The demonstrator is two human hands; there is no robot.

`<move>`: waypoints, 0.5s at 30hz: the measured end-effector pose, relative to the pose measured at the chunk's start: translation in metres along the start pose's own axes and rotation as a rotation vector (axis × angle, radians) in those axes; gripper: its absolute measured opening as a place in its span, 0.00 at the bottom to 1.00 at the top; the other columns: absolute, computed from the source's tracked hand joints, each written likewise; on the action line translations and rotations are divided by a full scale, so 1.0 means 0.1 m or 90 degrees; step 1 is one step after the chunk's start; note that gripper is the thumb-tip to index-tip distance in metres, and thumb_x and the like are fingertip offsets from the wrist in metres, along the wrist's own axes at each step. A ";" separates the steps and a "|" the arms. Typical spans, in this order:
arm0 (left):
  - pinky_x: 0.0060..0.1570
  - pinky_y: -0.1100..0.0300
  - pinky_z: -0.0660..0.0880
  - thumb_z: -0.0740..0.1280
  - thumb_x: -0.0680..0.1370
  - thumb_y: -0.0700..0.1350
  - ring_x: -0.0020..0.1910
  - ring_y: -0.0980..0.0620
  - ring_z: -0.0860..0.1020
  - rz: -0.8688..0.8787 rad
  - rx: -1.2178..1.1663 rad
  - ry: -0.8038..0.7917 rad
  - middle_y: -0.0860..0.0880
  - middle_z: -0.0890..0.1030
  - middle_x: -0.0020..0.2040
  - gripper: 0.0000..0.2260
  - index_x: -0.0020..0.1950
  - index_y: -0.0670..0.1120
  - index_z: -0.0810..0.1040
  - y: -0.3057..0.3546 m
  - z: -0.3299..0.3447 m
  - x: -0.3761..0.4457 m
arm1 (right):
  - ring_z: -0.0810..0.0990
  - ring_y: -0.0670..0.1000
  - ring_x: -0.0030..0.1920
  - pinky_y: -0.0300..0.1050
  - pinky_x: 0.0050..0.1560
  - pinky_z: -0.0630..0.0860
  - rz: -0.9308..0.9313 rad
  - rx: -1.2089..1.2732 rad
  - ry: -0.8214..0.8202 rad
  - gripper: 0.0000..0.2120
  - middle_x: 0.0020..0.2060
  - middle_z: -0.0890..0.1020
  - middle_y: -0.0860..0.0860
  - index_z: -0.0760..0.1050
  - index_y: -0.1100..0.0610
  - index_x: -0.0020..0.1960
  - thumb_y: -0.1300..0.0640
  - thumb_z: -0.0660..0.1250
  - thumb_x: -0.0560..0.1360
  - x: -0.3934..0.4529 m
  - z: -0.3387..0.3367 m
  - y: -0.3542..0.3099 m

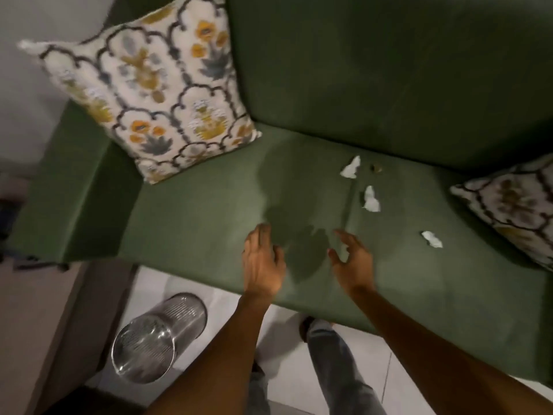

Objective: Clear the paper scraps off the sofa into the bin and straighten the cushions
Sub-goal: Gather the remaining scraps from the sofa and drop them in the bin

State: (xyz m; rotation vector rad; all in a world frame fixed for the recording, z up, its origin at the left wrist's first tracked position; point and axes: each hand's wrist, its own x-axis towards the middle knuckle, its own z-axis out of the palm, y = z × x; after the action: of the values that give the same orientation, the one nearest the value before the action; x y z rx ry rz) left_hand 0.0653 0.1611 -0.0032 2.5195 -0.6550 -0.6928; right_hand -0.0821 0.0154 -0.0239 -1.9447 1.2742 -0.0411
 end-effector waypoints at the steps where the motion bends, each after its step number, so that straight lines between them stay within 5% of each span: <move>1: 0.76 0.46 0.65 0.64 0.80 0.40 0.74 0.38 0.68 0.025 0.008 -0.010 0.39 0.70 0.76 0.25 0.78 0.40 0.67 0.20 0.11 0.10 | 0.84 0.60 0.60 0.53 0.62 0.81 0.014 0.000 0.012 0.22 0.65 0.83 0.56 0.79 0.55 0.69 0.58 0.75 0.77 0.12 -0.14 0.13; 7: 0.75 0.46 0.66 0.64 0.81 0.40 0.75 0.39 0.69 0.171 0.043 -0.040 0.39 0.71 0.77 0.24 0.78 0.41 0.69 1.09 0.66 0.74 | 0.78 0.61 0.70 0.44 0.67 0.71 0.017 -0.023 0.079 0.23 0.76 0.73 0.57 0.74 0.51 0.74 0.58 0.70 0.80 0.72 -0.45 0.54; 10: 0.76 0.46 0.65 0.62 0.82 0.40 0.77 0.40 0.67 0.241 0.084 -0.067 0.40 0.67 0.79 0.24 0.79 0.43 0.67 1.40 0.91 1.09 | 0.69 0.63 0.77 0.50 0.75 0.68 0.043 -0.023 0.063 0.26 0.82 0.63 0.59 0.69 0.53 0.79 0.58 0.67 0.82 1.02 -0.45 0.61; 15: 0.77 0.48 0.62 0.69 0.76 0.33 0.82 0.40 0.57 0.311 0.218 -0.157 0.42 0.54 0.84 0.38 0.83 0.47 0.60 1.65 1.20 1.64 | 0.60 0.62 0.82 0.52 0.81 0.58 -0.004 -0.083 0.007 0.31 0.84 0.57 0.59 0.61 0.52 0.83 0.63 0.65 0.83 1.39 -0.38 0.63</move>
State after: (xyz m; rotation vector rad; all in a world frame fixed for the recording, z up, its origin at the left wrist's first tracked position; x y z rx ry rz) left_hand 0.0695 -0.0930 -0.0676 2.4254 -1.5267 -0.7591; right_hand -0.0774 -0.1273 -0.0896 -2.0624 1.3064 0.0286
